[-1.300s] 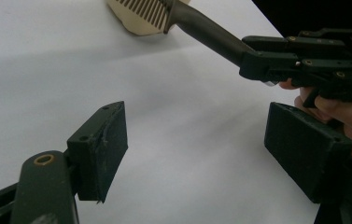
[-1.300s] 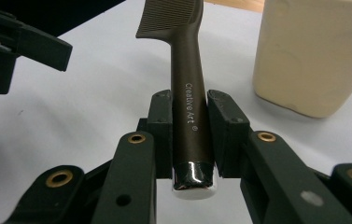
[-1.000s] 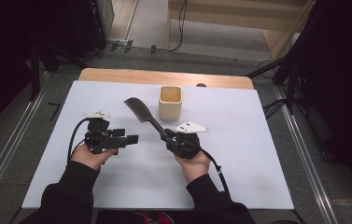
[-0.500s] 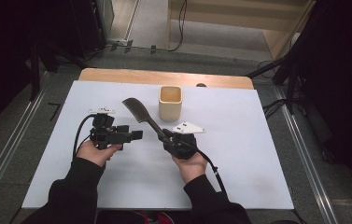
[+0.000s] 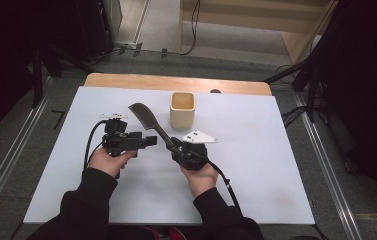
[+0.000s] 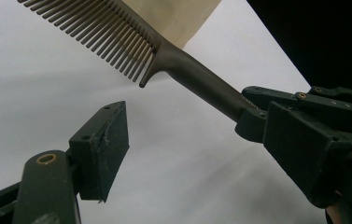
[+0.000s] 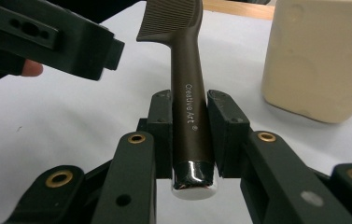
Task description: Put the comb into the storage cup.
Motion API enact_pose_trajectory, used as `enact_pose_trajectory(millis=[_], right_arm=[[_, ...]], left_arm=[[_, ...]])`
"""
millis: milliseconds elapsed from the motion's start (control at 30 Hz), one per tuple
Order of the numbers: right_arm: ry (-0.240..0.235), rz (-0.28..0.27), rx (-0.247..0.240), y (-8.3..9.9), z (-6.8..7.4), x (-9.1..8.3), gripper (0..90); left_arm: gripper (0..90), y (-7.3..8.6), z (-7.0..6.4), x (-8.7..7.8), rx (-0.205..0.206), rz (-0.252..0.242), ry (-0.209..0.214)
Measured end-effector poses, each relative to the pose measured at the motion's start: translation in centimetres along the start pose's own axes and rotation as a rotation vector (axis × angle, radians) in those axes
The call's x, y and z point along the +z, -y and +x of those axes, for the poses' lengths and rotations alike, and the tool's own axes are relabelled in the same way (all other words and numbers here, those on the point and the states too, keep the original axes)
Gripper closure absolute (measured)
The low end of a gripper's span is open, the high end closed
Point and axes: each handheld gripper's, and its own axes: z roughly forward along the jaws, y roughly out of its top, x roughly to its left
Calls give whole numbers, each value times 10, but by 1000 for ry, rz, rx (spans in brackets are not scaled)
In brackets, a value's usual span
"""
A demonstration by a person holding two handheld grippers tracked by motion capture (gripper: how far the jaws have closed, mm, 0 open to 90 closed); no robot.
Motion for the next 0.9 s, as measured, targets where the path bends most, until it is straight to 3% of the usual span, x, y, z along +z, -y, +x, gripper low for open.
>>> enact_pose_trajectory(millis=[133, 300, 400, 767, 900], right_arm=[[-3, -1, 7, 0, 1, 1, 703], [5, -5, 12, 0, 3, 3, 703], [7, -10, 18, 1, 3, 3, 703], [66, -25, -57, 2, 10, 3, 703], [71, -26, -64, 3, 12, 4, 703]], left_arm=[[233, -1, 1, 3, -17, -12, -6], [253, -2, -1, 7, -7, -30, -39], [254, -3, 0, 10, -24, -23, -31], [254, -6, 1, 17, -63, -30, -19], [255, -7, 0, 19, -68, -27, -19]])
